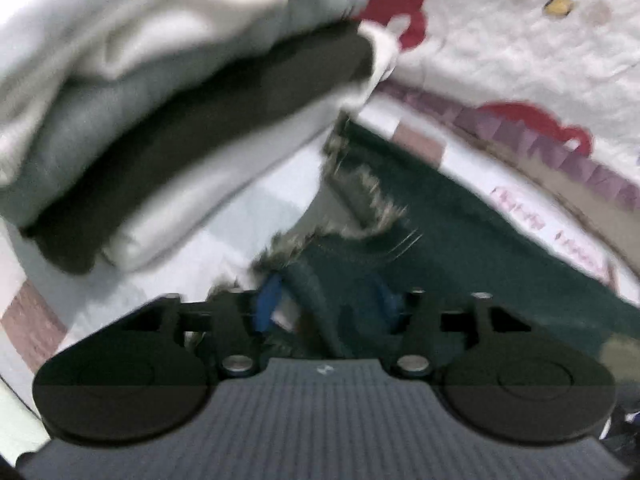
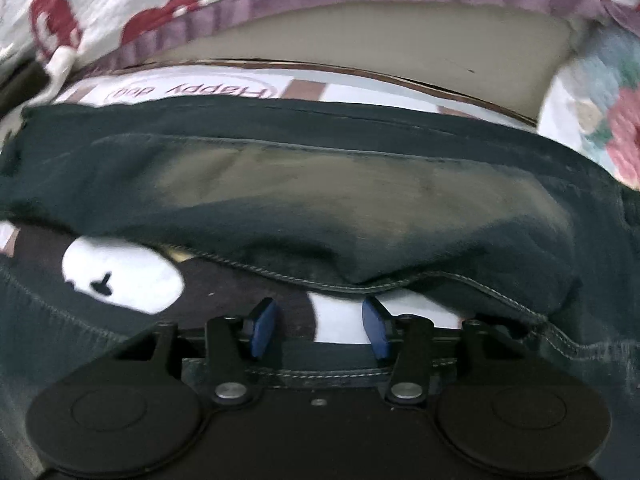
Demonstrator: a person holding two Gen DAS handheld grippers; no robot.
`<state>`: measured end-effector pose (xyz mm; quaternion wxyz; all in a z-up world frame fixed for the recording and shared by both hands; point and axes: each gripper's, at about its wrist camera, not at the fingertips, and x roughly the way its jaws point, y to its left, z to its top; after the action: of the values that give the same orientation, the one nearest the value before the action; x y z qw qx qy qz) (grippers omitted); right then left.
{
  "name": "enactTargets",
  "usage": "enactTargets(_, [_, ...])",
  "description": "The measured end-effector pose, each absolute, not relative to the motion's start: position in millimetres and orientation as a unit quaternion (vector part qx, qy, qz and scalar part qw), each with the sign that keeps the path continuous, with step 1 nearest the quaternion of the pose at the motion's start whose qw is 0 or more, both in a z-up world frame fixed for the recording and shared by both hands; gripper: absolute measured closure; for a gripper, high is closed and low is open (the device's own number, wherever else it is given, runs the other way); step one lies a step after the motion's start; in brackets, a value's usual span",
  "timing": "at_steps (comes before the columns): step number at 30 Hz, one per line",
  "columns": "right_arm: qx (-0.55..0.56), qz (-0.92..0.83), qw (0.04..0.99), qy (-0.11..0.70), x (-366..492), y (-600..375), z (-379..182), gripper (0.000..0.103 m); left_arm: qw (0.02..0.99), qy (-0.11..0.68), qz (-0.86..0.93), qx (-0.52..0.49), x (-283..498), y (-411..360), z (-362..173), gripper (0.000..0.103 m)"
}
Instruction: Fold clothes
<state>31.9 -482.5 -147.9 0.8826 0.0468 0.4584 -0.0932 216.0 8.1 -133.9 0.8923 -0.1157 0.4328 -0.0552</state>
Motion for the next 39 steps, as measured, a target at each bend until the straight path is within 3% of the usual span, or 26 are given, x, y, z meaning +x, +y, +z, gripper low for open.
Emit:
enactTargets(2, [0.055, -0.073, 0.89, 0.447, 31, -479, -141, 0.051, 0.901, 0.411, -0.072, -0.116, 219, 5, -126, 0.049])
enactTargets(5, [0.078, -0.034, 0.911, 0.405, 30, -473, -124, 0.052, 0.899, 0.403, -0.119, -0.122, 238, -3, -132, 0.034])
enactTargets(12, [0.002, -0.029, 0.916, 0.399, 78, -453, -103, 0.051, 0.865, 0.486, -0.126, -0.023, 317, -48, -177, 0.034])
enactTargets(17, [-0.097, -0.021, 0.904, 0.415, 97, -456, -107, 0.051, 0.853, 0.497, -0.146, -0.056, 316, -38, -183, 0.031])
enactTargets(22, [-0.182, -0.019, 0.885, 0.427, 110, -464, -114, 0.051, 0.841, 0.505, -0.171, -0.093, 312, -26, -186, 0.037])
enactTargets(26, [-0.125, -0.074, 0.889, 0.435, 94, -496, -126, 0.051, 0.811, 0.526, -0.198, -0.163, 309, -7, -191, 0.039])
enactTargets(27, [-0.099, -0.09, 0.892, 0.431, 89, -504, -127, 0.051, 0.8, 0.533, -0.205, -0.186, 308, -2, -193, 0.048])
enactTargets(32, [0.149, -0.114, 0.917, 0.352, 68, -531, -110, 0.05, 0.792, 0.547, -0.192, -0.191, 307, 0, -193, 0.058])
enactTargets(35, [0.152, -0.096, 0.916, 0.359, 81, -519, -109, 0.05, 0.822, 0.525, -0.166, -0.146, 313, -12, -186, 0.04])
enactTargets(37, [0.12, -0.08, 0.918, 0.37, 93, -504, -111, 0.05, 0.835, 0.507, -0.153, -0.146, 322, -15, -188, 0.034])
enactTargets(38, [0.106, -0.073, 0.917, 0.376, 99, -498, -112, 0.05, 0.842, 0.498, -0.147, -0.146, 326, -17, -190, 0.024])
enactTargets(39, [0.098, -0.067, 0.916, 0.384, 104, -492, -113, 0.05, 0.843, 0.494, -0.145, -0.151, 332, -19, -190, 0.006])
